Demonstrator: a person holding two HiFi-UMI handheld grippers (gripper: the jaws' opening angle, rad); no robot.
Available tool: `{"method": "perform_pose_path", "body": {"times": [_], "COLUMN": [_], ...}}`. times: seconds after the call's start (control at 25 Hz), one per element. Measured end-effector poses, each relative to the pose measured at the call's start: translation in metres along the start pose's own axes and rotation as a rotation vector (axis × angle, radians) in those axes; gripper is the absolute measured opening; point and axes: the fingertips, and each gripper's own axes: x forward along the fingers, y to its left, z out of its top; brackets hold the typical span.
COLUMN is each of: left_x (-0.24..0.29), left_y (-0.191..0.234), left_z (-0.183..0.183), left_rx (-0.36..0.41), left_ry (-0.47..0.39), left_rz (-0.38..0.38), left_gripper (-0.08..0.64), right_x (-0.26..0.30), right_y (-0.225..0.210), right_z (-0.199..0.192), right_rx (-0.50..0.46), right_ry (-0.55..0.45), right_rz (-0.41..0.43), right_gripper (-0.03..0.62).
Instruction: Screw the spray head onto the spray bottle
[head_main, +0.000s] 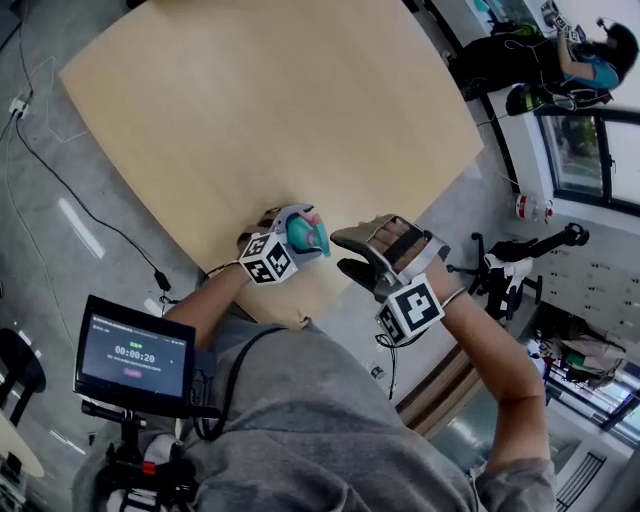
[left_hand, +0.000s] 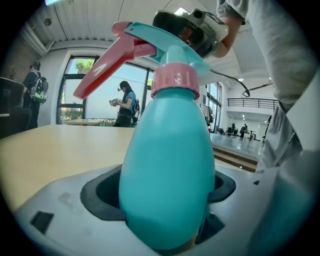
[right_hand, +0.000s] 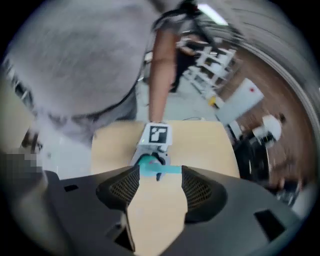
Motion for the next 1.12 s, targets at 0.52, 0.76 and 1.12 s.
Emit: {"method": "perform_pose_path", "body": {"times": [0.52,0.76,1.12], "left_x": [0.011,0.009,-0.007], "left_y": [0.003,0.008,0.033], "left_z": [0.007,0.011,0.012], "left_rx": [0.016,-0.027,-0.15], "left_ry": [0.013,-0.013,-0.036], "left_rz": [-0.042,0.06,0.439], "left_gripper": [0.416,0.414,0.414], "right_x": [0.06,0.065,0.054], "right_y": [0.023,-0.002,-0.012], "right_z": [-0.014,-0.02,-0.028], "right_rx": [-0.3,0.915,1.587], "right_ry": [0.013,-0.016,-0.021], "right_rz": [0.233,0.121,-0.406], "right_gripper": [0.117,0.109,0.11]}}
